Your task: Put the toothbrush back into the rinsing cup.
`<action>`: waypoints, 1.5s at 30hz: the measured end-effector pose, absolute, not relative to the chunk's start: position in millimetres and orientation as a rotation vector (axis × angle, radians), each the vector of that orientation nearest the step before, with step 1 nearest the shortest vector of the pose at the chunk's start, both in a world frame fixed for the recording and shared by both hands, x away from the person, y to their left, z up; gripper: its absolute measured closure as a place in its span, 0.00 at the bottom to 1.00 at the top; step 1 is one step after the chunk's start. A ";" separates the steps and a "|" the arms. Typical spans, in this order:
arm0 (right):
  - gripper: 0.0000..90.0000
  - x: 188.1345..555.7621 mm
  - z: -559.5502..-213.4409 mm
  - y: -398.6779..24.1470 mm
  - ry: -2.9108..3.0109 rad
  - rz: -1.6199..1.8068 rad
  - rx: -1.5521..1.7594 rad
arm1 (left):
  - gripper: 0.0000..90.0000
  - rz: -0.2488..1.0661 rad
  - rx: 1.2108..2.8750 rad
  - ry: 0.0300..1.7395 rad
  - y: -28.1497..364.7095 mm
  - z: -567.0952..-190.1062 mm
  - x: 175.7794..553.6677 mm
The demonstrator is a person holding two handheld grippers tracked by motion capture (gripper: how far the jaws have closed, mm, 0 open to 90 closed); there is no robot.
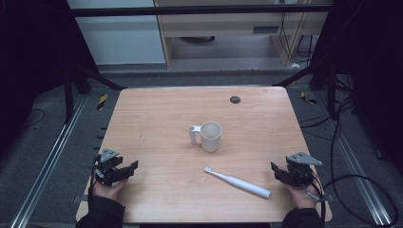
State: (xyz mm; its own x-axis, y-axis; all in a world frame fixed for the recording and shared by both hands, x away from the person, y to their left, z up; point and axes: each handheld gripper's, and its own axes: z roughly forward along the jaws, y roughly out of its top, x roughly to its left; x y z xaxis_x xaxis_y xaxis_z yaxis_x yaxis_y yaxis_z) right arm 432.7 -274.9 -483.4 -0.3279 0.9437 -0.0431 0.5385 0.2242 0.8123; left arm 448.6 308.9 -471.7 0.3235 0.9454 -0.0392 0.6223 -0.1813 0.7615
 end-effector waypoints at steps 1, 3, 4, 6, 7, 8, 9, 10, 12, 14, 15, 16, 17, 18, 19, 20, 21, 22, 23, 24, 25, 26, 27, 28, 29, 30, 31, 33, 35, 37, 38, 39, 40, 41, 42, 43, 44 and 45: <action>0.40 430.7 -481.3 -272.9 1.962 0.988 1.344 | 0.36 0.594 1.898 1.383 308.9 -471.7 448.6; 0.41 429.4 -480.1 -270.9 1.966 1.001 1.329 | 0.36 0.603 1.904 1.385 310.9 -472.7 446.6; 0.42 428.4 -479.0 -266.5 1.988 1.007 1.313 | 0.36 0.601 1.899 1.391 313.5 -474.4 444.7; 0.43 427.3 -478.3 -262.6 2.005 1.014 1.292 | 0.37 0.590 1.896 1.403 317.6 -476.1 443.9; 0.43 427.3 -478.3 -262.6 2.005 1.014 1.292 | 0.37 0.590 1.896 1.403 317.6 -476.1 443.9; 0.45 426.3 -477.5 -260.3 2.015 1.016 1.280 | 0.37 0.585 1.892 1.404 318.7 -475.9 444.5; 0.46 425.6 -477.2 -259.4 2.017 1.022 1.275 | 0.37 0.582 1.889 1.403 319.6 -475.4 445.6; 0.48 425.0 -476.6 -258.3 2.025 1.031 1.268 | 0.37 0.585 1.886 1.402 319.4 -475.2 446.7; 0.51 422.9 -474.5 -255.3 2.040 1.042 1.264 | 0.38 0.610 1.903 1.394 318.2 -473.8 448.6; 0.54 420.4 -471.9 -252.1 2.047 1.048 1.249 | 0.38 0.627 1.903 1.394 317.7 -473.6 448.0; 0.55 419.0 -470.5 -250.0 2.053 1.058 1.243 | 0.38 0.635 1.906 1.397 317.8 -474.1 447.5; 0.56 417.5 -469.3 -248.2 2.059 1.065 1.240 | 0.38 0.636 1.913 1.399 318.5 -474.9 447.3; 0.57 416.3 -468.6 -246.3 2.064 1.071 1.231 | 0.38 0.631 1.913 1.407 318.8 -475.9 447.6; 0.59 415.6 -468.4 -244.4 2.079 1.075 1.229 | 0.38 0.627 1.918 1.411 319.4 -476.6 448.1; 0.61 415.5 -468.5 -242.7 2.093 1.065 1.222 | 0.39 0.626 1.918 1.415 319.4 -477.1 448.7; 0.63 415.1 -468.7 -241.0 2.108 1.064 1.214 | 0.39 0.622 1.915 1.415 318.9 -477.4 449.2; 0.64 415.1 -468.8 -239.5 2.124 1.061 1.207 | 0.39 0.623 1.918 1.412 318.6 -477.3 449.2; 0.66 414.7 -468.9 -238.2 2.139 1.056 1.199 | 0.39 0.626 1.922 1.409 318.3 -477.1 448.9; 0.67 413.8 -469.0 -236.5 2.149 1.053 1.201 | 0.39 0.626 1.919 1.407 317.5 -477.1 448.5; 0.69 413.2 -469.2 -235.4 2.162 1.046 1.189 | 0.39 0.627 1.921 1.405 317.3 -476.7 448.1; 0.71 412.2 -469.4 -234.4 2.173 1.038 1.187 | 0.39 0.627 1.924 1.402 317.2 -476.5 448.0; 0.73 411.8 -469.8 -233.8 2.181 1.034 1.182 | 0.39 0.630 1.925 1.400 316.8 -476.3 447.8; 0.75 410.6 -470.1 -233.1 2.192 1.026 1.172 | 0.39 0.630 1.926 1.397 316.6 -476.3 447.7; 0.76 410.2 -470.3 -232.9 2.200 1.025 1.163 | 0.39 0.631 1.927 1.395 316.4 -476.3 447.7; 0.78 409.5 -470.7 -232.6 2.213 1.019 1.151 | 0.39 0.631 1.927 1.395 316.3 -476.3 447.6; 0.79 408.8 -471.1 -232.2 2.220 1.018 1.147 | 0.39 0.631 1.927 1.395 316.3 -476.4 447.6; 0.80 408.5 -471.7 -232.2 2.228 1.017 1.138 | 0.39 0.629 1.927 1.395 316.4 -476.5 447.8; 0.82 407.3 -473.4 -231.4 2.244 1.001 1.120 | 0.39 0.629 1.931 1.395 316.8 -476.6 447.9; 0.87 405.8 -473.7 -231.3 2.257 1.000 1.120 | 0.39 0.629 1.931 1.395 316.9 -476.5 447.9; 0.90 405.0 -473.5 -231.3 2.266 1.005 1.128 | 0.39 0.629 1.931 1.396 316.8 -476.4 447.9; 0.94 404.4 -473.4 -231.3 2.280 1.018 1.131 | 0.39 0.629 1.931 1.395 316.8 -476.4 447.9; 0.95 404.2 -473.3 -231.1 2.289 1.021 1.131 | 0.39 0.630 1.932 1.394 316.7 -476.5 447.9; 0.95 403.6 -473.6 -230.5 2.292 1.023 1.130 | 0.39 0.630 1.932 1.394 316.7 -476.4 447.8; 0.97 403.2 -473.8 -230.3 2.297 1.012 1.131 | 0.39 0.629 1.928 1.395 316.6 -476.4 447.8; 0.98 403.0 -474.2 -230.1 2.307 1.015 1.138 | 0.39 0.629 1.927 1.396 316.7 -476.4 447.8; 0.99 402.5 -474.6 -230.1 2.311 1.015 1.140 | 0.39 0.627 1.928 1.396 316.7 -476.4 447.8; 1.00 402.1 -474.6 -230.0 2.317 1.010 1.150 | 0.39 0.628 1.928 1.397 316.8 -476.4 447.8; 1.00 401.9 -475.0 -230.1 2.320 1.011 1.154 | 0.39 0.628 1.933 1.396 317.0 -476.4 447.8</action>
State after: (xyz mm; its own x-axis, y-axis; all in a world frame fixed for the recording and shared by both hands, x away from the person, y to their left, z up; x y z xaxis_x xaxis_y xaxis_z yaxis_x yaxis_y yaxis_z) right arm 401.9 -230.1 -475.0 -0.6026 0.7980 -0.0018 0.5418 0.4108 0.7333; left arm 447.8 317.0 -476.4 0.3140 0.9494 0.0007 0.6307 -0.2091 0.7473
